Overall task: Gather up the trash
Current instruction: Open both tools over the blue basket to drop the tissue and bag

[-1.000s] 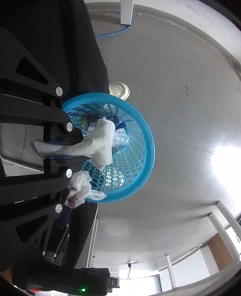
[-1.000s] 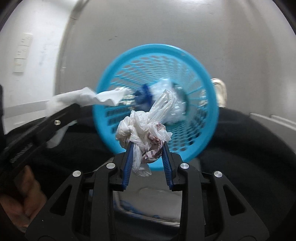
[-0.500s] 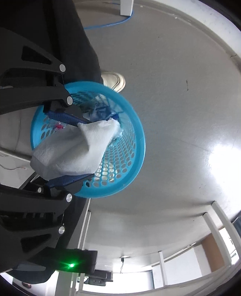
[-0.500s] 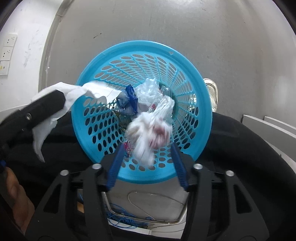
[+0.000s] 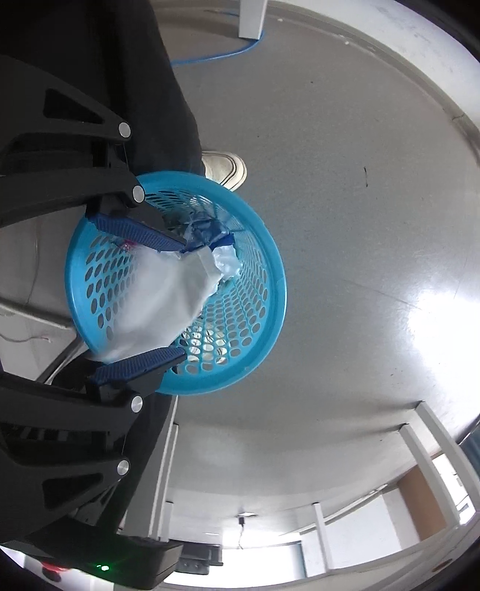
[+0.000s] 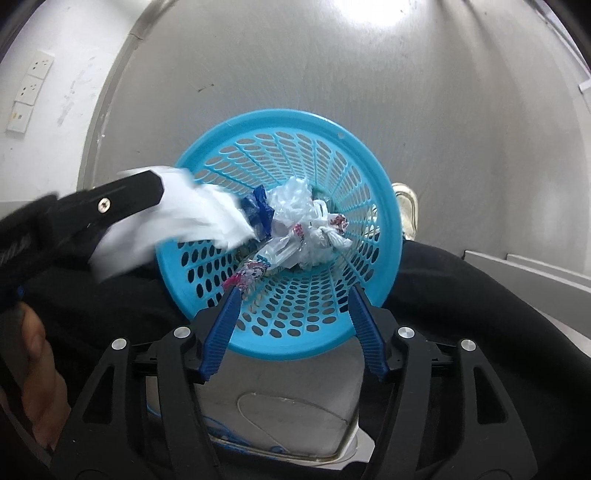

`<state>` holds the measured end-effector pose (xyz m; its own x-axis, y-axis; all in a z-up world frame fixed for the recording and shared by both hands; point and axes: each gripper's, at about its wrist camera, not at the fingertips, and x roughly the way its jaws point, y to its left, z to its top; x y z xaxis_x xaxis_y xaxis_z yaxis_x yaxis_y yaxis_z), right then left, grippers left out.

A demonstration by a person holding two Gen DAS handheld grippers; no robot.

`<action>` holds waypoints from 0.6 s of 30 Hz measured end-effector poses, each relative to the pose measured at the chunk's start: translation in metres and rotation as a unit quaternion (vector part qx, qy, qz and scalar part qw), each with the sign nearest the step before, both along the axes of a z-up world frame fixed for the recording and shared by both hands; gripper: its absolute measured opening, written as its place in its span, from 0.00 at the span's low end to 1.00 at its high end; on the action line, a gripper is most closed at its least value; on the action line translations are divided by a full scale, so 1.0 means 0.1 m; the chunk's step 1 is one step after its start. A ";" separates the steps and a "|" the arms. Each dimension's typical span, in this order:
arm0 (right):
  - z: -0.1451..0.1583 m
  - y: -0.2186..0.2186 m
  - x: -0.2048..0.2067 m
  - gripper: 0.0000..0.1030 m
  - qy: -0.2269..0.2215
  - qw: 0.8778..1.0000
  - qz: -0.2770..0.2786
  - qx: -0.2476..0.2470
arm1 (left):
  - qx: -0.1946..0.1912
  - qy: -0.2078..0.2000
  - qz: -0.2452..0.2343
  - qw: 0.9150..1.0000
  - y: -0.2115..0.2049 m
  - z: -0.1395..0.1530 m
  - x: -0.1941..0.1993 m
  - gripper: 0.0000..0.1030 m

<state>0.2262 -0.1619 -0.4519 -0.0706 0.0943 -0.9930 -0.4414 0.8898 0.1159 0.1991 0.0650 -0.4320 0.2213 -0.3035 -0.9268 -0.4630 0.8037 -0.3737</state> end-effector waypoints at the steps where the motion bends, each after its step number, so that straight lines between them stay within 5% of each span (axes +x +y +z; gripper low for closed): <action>1: 0.05 -0.01 -0.01 0.57 -0.004 1.000 0.001 0.002 | -0.003 -0.003 0.002 1.000 0.00 0.04 -0.03 0.53; 11: 0.60 -0.11 -0.24 0.64 -0.058 0.997 0.015 0.038 | -0.007 -0.039 0.018 0.999 -0.03 0.40 -0.26 0.60; 18: 1.11 -0.22 -0.61 0.72 -0.110 0.990 0.042 0.072 | 0.054 -0.069 0.009 0.996 -0.12 0.87 -0.70 0.61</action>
